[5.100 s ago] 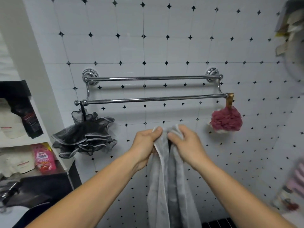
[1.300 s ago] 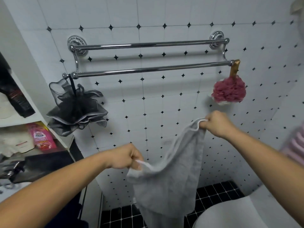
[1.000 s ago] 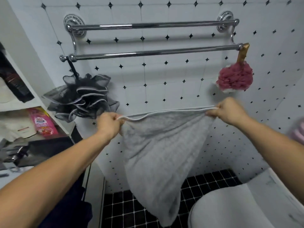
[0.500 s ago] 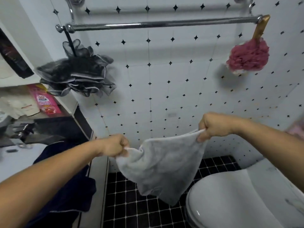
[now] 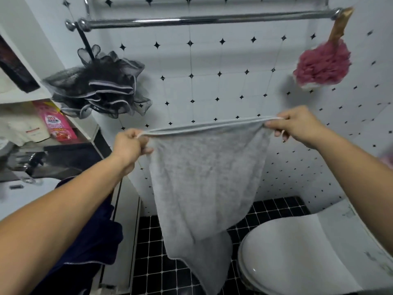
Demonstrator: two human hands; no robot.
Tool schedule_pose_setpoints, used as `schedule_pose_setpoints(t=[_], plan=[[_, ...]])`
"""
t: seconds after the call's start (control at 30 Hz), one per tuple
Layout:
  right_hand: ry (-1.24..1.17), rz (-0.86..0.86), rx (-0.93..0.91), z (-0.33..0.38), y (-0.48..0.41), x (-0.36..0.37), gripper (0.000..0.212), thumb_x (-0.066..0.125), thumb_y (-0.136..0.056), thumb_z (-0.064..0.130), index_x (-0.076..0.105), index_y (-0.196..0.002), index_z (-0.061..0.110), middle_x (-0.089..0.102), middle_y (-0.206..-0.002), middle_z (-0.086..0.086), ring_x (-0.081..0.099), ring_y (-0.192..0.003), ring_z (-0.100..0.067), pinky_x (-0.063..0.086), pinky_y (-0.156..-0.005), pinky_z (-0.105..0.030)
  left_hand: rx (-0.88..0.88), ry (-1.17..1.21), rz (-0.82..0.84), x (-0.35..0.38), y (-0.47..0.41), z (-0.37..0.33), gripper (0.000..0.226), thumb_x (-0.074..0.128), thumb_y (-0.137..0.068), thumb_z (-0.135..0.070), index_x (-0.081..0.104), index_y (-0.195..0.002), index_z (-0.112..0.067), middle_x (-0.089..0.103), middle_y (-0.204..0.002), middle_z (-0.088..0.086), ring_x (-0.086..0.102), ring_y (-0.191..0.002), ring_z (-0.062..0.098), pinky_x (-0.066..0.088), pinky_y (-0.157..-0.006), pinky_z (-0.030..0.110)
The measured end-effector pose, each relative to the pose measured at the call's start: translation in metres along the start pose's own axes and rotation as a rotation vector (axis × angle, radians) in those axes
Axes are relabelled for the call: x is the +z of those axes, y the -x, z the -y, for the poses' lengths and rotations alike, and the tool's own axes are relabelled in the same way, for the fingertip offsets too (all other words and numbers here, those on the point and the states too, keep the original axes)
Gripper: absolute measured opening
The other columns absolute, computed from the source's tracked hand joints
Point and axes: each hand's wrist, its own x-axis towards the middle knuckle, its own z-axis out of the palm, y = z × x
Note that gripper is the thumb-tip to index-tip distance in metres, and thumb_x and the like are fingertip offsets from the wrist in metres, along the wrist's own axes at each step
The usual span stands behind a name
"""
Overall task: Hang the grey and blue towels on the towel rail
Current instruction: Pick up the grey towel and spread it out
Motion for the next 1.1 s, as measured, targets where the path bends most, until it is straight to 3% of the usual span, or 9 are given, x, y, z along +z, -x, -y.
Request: schedule_pose_setpoints(t=[0.07,0.1,0.2,0.33,0.47,0.6,0.73,0.97,1.1], plan=[[-0.047,0.089,0.052,-0.002,-0.002,0.001,0.028,0.079,-0.076,0.030,0.070,-0.068,0.005,0.062,-0.048,-0.003,0.046,-0.040,-0.015,0.040,-0.042,-0.020,0.004,-0.123,0.123,0.000,-0.002,0.002,0.015,0.051,-0.093,0.006,0.058,-0.084,-0.004,0.057,-0.081,0.011,0.060,-0.062,0.019,0.061,-0.075,0.036],[0.139,0.223,0.098,-0.004,0.002,0.005,0.030,0.079,-0.076,0.033,0.069,-0.065,0.007,0.062,-0.048,-0.003,0.045,-0.041,-0.016,0.039,-0.043,-0.020,-0.033,-0.317,0.278,0.000,0.003,0.008,0.020,0.049,-0.092,0.009,0.058,-0.081,-0.004,0.058,-0.079,0.011,0.062,-0.063,0.019,0.060,-0.079,0.042],[0.476,0.439,0.128,-0.004,0.011,0.004,0.035,0.079,-0.073,0.038,0.064,-0.054,0.014,0.060,-0.047,-0.001,0.042,-0.042,-0.015,0.036,-0.046,-0.023,-0.151,-0.585,0.621,-0.012,0.008,0.008,0.023,0.049,-0.092,0.011,0.061,-0.080,-0.005,0.056,-0.079,0.010,0.061,-0.072,0.020,0.062,-0.070,0.033],[-0.153,0.108,0.108,-0.009,0.001,-0.003,0.031,0.081,-0.068,0.036,0.063,-0.052,0.016,0.048,-0.043,0.002,0.033,-0.041,-0.014,0.023,-0.051,-0.028,-0.076,-0.072,0.424,-0.028,-0.015,-0.015,0.017,0.052,-0.093,0.006,0.063,-0.086,-0.005,0.064,-0.090,0.013,0.069,-0.077,0.020,0.061,-0.065,0.028],[0.171,0.173,0.146,-0.002,0.001,0.006,0.036,0.083,-0.069,0.040,0.065,-0.047,0.016,0.048,-0.050,-0.004,0.034,-0.046,-0.017,0.027,-0.050,-0.026,0.058,-0.486,0.379,-0.024,-0.013,-0.026,0.020,0.054,-0.091,0.009,0.060,-0.079,-0.006,0.061,-0.076,0.013,0.063,-0.067,0.025,0.060,-0.066,0.036],[-0.183,0.081,0.102,0.012,-0.007,0.000,0.035,0.084,-0.059,0.047,0.065,-0.047,0.020,0.046,-0.046,0.005,0.032,-0.049,-0.018,0.025,-0.047,-0.029,0.054,-0.100,0.146,-0.029,-0.023,-0.048,0.021,0.054,-0.091,0.008,0.058,-0.076,-0.007,0.058,-0.071,0.007,0.064,-0.058,0.015,0.061,-0.056,0.026],[0.177,0.135,0.106,0.022,-0.016,-0.005,0.040,0.082,-0.069,0.042,0.062,-0.044,0.018,0.038,-0.036,0.009,0.029,-0.034,-0.013,0.027,-0.044,-0.027,0.088,-0.194,0.106,-0.023,-0.021,-0.050,0.022,0.057,-0.089,0.007,0.057,-0.072,-0.005,0.054,-0.066,0.009,0.056,-0.058,0.022,0.057,-0.047,0.023],[0.162,0.024,0.117,0.036,-0.027,-0.020,0.021,0.083,-0.071,0.010,0.063,-0.076,0.003,0.048,-0.058,-0.005,0.039,-0.049,-0.016,0.031,-0.051,-0.028,0.218,-0.325,-0.058,0.007,-0.009,-0.044,0.014,0.060,-0.091,-0.016,0.064,-0.078,-0.014,0.066,-0.076,0.009,0.061,-0.077,0.030,0.054,-0.075,0.042],[-0.121,-0.102,0.276,0.041,-0.023,-0.031,0.041,0.078,-0.075,-0.002,0.056,-0.107,0.011,0.056,-0.073,-0.012,0.038,-0.053,-0.017,0.034,-0.043,-0.026,0.278,-0.284,-0.110,0.017,-0.002,-0.067,0.024,0.060,-0.092,-0.024,0.063,-0.069,-0.016,0.065,-0.072,0.006,0.058,-0.076,0.027,0.046,-0.071,0.037]])
